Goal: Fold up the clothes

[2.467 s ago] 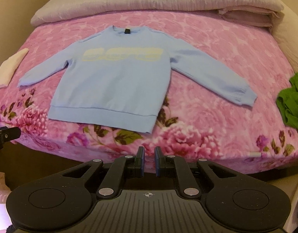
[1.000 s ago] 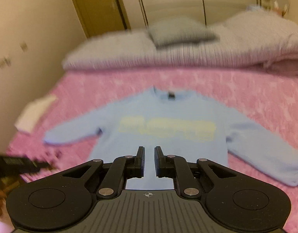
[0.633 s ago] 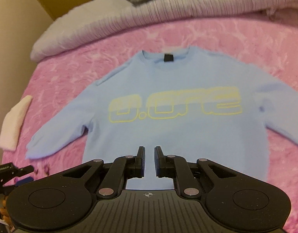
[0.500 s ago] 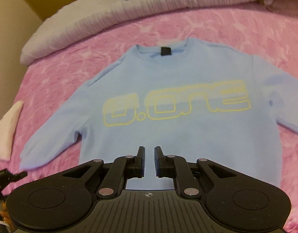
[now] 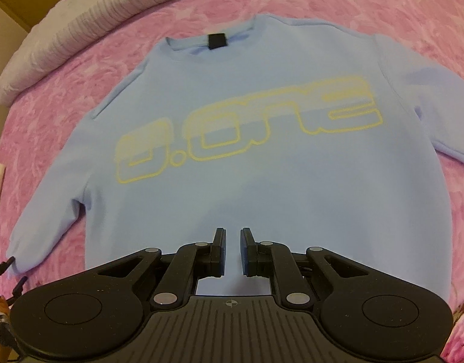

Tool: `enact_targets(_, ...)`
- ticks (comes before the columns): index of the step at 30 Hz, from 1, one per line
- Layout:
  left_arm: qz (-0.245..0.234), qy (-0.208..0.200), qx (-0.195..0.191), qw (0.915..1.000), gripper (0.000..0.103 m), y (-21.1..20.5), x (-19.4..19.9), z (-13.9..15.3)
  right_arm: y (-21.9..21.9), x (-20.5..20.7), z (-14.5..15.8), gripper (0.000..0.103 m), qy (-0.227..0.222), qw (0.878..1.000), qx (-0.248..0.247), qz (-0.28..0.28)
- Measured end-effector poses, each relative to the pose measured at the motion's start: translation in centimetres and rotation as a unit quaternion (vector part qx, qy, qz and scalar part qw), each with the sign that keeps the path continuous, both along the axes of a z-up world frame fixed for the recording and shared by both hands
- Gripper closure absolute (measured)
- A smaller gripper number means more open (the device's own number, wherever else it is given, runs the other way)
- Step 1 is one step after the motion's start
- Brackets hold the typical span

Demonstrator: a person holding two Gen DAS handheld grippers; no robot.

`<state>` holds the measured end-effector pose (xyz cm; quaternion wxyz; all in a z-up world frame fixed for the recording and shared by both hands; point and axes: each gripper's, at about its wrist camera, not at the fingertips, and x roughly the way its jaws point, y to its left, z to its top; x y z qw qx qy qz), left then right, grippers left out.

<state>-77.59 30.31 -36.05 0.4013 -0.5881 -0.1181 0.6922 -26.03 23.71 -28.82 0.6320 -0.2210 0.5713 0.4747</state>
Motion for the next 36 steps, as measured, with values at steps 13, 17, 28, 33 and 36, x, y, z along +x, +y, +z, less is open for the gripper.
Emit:
enact_targets(13,-0.388,0.107,0.249,0.881,0.101,0.8,22.7,13.2,-3.6,8.9,0.1,0.092,0.009,0.999,0.006,-0.045)
enact_targets(17,-0.509,0.029,0.188,0.8398,0.087,-1.5,32.9,9.3,-5.2,12.9,0.4,0.092,0.007,0.997,0.012,-0.073)
enact_targets(28,-0.535,0.092,-0.006,0.84,0.086,-4.1,34.5,3.9,-7.2,18.9,-0.9,0.092,0.109,0.982,0.05,-0.146)
enact_targets(33,-0.493,0.144,-0.04,0.8568,0.086,-1.2,31.4,4.1,-4.5,17.2,-3.0,0.092,0.215,0.96,0.091,-0.156)
enact_targets(36,-0.494,0.148,-0.04,0.8559,0.085,-0.2,30.8,4.1,-2.2,15.6,-4.7,0.092,0.256,0.947,0.095,-0.167)
